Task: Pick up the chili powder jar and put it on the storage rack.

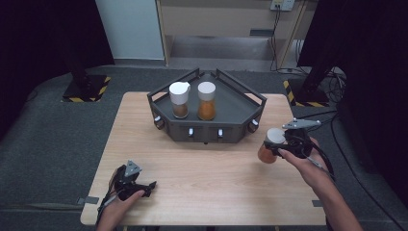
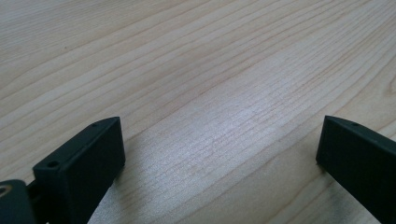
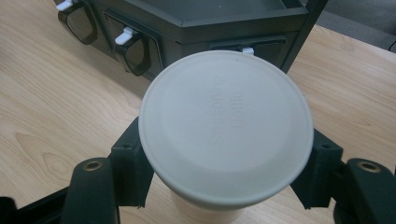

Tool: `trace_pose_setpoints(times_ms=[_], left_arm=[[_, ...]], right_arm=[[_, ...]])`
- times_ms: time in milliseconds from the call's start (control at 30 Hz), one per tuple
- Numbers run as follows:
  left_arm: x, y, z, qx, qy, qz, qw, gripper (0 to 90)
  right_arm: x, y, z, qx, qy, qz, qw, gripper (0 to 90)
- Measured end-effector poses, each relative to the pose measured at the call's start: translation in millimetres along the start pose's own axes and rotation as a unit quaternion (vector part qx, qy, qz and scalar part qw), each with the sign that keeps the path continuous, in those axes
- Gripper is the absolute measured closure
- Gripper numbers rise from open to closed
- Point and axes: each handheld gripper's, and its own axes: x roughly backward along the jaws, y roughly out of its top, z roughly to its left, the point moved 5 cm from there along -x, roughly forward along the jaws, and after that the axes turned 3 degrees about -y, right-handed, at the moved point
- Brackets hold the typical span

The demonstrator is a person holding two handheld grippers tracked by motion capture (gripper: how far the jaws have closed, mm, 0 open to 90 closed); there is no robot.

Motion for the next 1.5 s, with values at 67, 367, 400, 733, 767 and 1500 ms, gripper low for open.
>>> trace_pose_setpoints(times_ms=[67,367,400,733,767,1500], left_arm=[[0.0,0.0,0.0,0.000,0.000,0.000,1.0000,0.0],[0.0,0.0,0.1,0.000,0.000,0.000,1.0000,0.0],[0.0,0.0,0.1,0.000,0.000,0.000,1.0000,0.0],[0.0,0.0,0.1,0.000,0.000,0.000,1.0000,0.0],[0.0,0.0,0.1,0.000,0.000,0.000,1.0000,0.0],[0.0,0.0,0.1,0.000,0.000,0.000,1.0000,0.0]], right_arm=[[1.3,1.7,-1.0,-0.001,0.002,0.001,1.0000,33.9],[6.0,9.1,-1.3,0.002,0.006,0.002,1.0000,34.0],[6.6,9.9,-1.7,0.003,0.006,0.002,1.0000,34.0],[13.0,17.7,-2.5,0.008,0.007,0.002,0.9999,33.9],[13.7,18.5,-2.7,0.009,0.007,0.001,0.9999,34.0],[25.1,42.6,0.0,0.020,0.008,-0.007,0.9998,34.0]])
